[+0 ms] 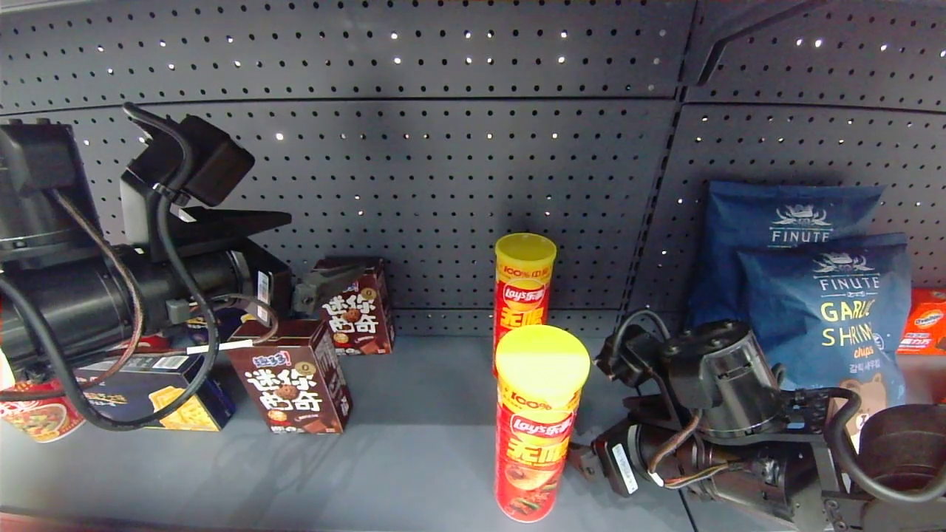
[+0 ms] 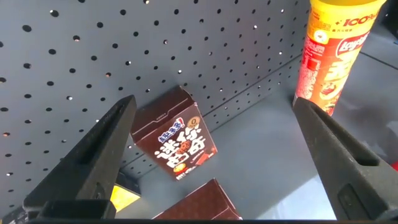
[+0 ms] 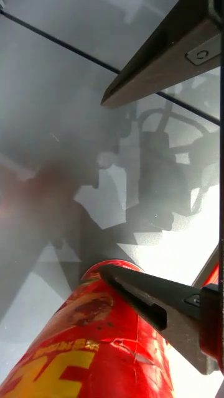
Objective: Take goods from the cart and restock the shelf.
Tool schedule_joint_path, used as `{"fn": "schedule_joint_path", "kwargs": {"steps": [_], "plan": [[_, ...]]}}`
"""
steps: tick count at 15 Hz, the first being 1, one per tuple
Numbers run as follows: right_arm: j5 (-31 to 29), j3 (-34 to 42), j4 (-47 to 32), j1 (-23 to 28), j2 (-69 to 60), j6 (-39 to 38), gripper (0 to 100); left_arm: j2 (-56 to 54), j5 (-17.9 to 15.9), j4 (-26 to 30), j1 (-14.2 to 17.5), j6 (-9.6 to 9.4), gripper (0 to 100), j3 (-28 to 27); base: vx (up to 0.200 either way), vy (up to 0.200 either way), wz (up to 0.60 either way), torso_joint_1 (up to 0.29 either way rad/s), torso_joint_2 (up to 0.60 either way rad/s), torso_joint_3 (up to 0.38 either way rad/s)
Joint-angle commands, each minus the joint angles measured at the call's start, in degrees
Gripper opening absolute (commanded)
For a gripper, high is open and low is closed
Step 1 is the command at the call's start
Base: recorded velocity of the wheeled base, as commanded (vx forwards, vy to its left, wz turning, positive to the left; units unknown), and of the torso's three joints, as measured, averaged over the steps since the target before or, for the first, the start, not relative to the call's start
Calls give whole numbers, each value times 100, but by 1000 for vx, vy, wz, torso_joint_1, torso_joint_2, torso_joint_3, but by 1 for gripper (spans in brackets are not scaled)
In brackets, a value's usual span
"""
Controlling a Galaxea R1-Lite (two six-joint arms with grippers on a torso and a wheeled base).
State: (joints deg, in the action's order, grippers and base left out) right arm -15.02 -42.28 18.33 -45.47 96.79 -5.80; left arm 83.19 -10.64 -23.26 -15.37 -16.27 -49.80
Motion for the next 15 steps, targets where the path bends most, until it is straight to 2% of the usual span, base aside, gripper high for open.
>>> {"fn": "schedule_joint_path", "kwargs": {"steps": [1, 5, 7, 15], "plan": [[-1, -9, 3, -6, -20, 0, 100, -13, 1, -3, -1, 1, 100, 5, 0, 0, 0, 0, 0, 0], [8, -17, 3, -6, 15, 0, 100, -31, 1, -12, -1, 1, 100, 102, 0, 0, 0, 0, 0, 0], [8, -9, 3, -6, 24, 0, 100, -31, -8, -258, -1, 10, 100, 251, 0, 0, 0, 0, 0, 0], [-1, 9, 3, -41, 15, -9, 100, -31, -8, -276, 8, 10, 100, 286, 0, 0, 0, 0, 0, 0]]}}
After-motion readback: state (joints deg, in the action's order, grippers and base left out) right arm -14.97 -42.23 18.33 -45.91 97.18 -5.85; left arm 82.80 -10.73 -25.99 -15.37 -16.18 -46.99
